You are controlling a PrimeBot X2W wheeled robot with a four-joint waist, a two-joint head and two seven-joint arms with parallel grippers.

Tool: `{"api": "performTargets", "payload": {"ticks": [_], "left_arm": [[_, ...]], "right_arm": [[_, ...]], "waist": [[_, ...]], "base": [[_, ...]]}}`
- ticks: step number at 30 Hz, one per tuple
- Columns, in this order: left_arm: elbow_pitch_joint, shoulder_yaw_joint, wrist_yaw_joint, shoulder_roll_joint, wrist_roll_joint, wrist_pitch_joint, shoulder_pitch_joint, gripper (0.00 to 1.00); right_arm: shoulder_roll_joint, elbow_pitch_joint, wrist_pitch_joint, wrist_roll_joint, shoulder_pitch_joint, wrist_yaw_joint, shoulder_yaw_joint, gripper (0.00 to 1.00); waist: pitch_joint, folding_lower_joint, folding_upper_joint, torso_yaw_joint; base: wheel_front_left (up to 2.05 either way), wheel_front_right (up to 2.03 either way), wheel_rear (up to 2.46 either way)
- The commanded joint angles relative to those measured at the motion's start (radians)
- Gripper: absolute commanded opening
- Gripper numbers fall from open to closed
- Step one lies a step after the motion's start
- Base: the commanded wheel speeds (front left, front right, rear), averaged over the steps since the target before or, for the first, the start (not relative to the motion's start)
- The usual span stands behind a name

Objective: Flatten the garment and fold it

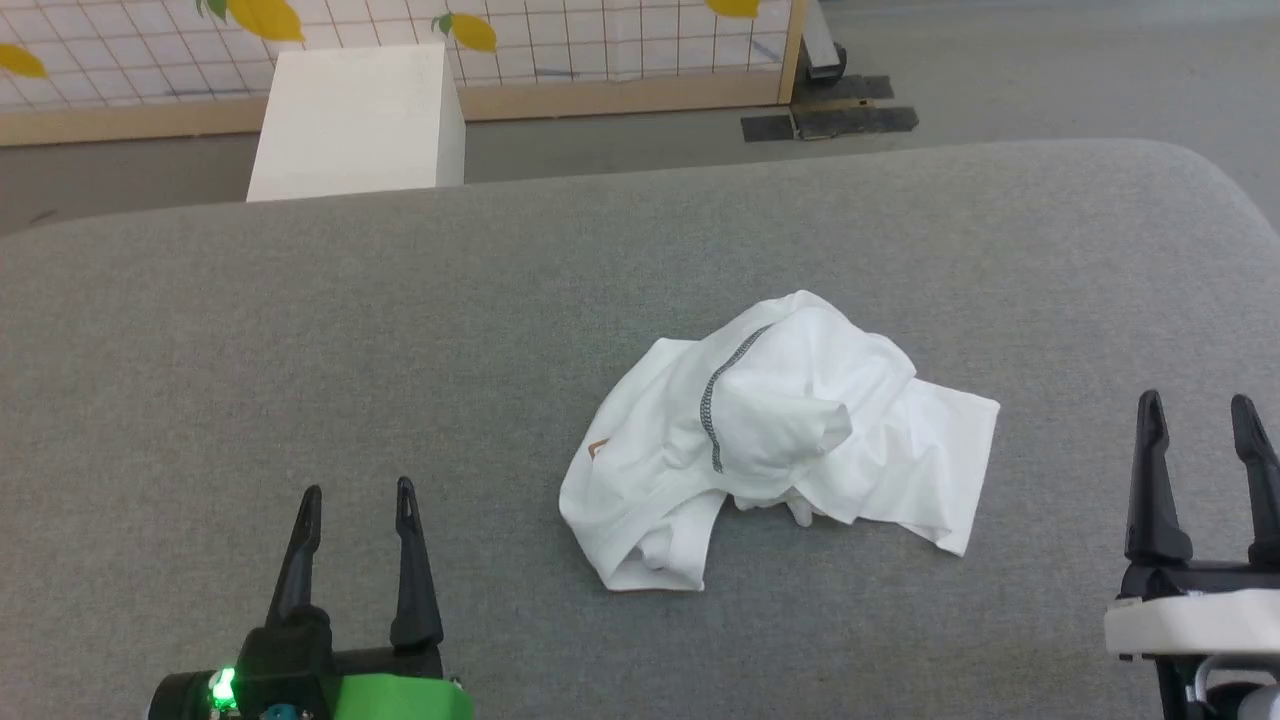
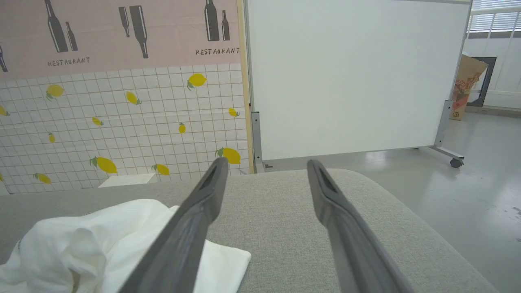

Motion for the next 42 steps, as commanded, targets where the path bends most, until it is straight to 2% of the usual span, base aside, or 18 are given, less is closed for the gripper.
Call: {"api": "performTargets", "payload": {"ticks": [1,4,9,14,19,21,25,31,33,34,39,42], "left_arm": [[0.002,0.008,-0.012,-0.014,0.011,-0.005,-0.004,1.0],[0.006,0.016,-0.029,-0.036,0.028,-0.005,-0.021,1.0],[0.017,0.023,-0.059,-0.073,0.048,-0.005,-0.057,1.0],[0.031,0.025,-0.084,-0.109,0.071,-0.005,-0.092,1.0],[0.047,0.019,-0.106,-0.135,0.092,-0.005,-0.122,1.0],[0.056,0.012,-0.113,-0.141,0.104,-0.005,-0.133,1.0],[0.067,0.001,-0.128,-0.152,0.119,-0.005,-0.154,1.0],[0.08,-0.002,-0.135,-0.162,0.137,-0.005,-0.168,1.0],[0.085,0.001,-0.135,-0.165,0.137,-0.005,-0.165,1.0],[0.088,0.002,-0.135,-0.166,0.137,-0.005,-0.162,1.0],[0.105,0.025,-0.141,-0.168,0.129,-0.005,-0.133,1.0],[0.109,0.041,-0.153,-0.164,0.124,-0.005,-0.115,1.0]], "right_arm": [[0.0,-0.012,0.016,0.006,-0.026,-0.002,0.003,1.0],[-0.023,-0.024,0.075,0.057,-0.066,-0.002,0.019,1.0],[-0.148,-0.03,0.221,0.13,-0.151,-0.002,0.07,1.0],[-0.252,0.003,0.469,0.231,-0.226,-0.002,0.105,1.0],[-0.314,0.049,0.725,0.305,-0.257,-0.002,0.13,1.0],[-0.336,0.066,0.795,0.315,-0.259,-0.002,0.143,1.0],[-0.357,0.111,0.894,0.332,-0.25,-0.002,0.16,1.0],[-0.354,0.164,0.894,0.336,-0.248,-0.002,0.183,1.0],[-0.353,0.18,0.879,0.319,-0.25,-0.002,0.184,0.06],[-0.353,0.184,0.869,0.311,-0.253,-0.002,0.184,0.0],[-0.362,0.18,0.811,0.293,-0.292,-0.002,0.178,0.0],[-0.393,0.167,0.777,0.273,-0.344,-0.002,0.151,0.0]], "waist": [[0.017,0.0,-0.0001,0.009],[0.045,0.0,-0.0001,0.016],[0.101,0.0,-0.0001,0.03],[0.164,0.0,-0.0001,0.056],[0.217,0.0,-0.0001,0.095],[0.235,0.0,-0.0001,0.113],[0.262,0.0,-0.0001,0.15],[0.27,0.0,-0.0001,0.186],[0.259,0.0,-0.0001,0.19],[0.252,0.0,-0.0001,0.189],[0.18,0.0,-0.0001,0.164],[0.13,0.0,-0.0001,0.144]], "base": [[0.0,0.0,0.0],[0.0,0.0,0.0],[0.0,0.0,0.0],[0.0,0.0,0.0],[0.0,0.0,0.0],[0.0,0.0,0.0],[0.0,0.0,0.0],[0.0,0.0,0.0],[0.0,0.0,0.0],[0.0,0.0,0.0],[0.0,0.0,0.0],[0.0,0.0,0.0]]}}
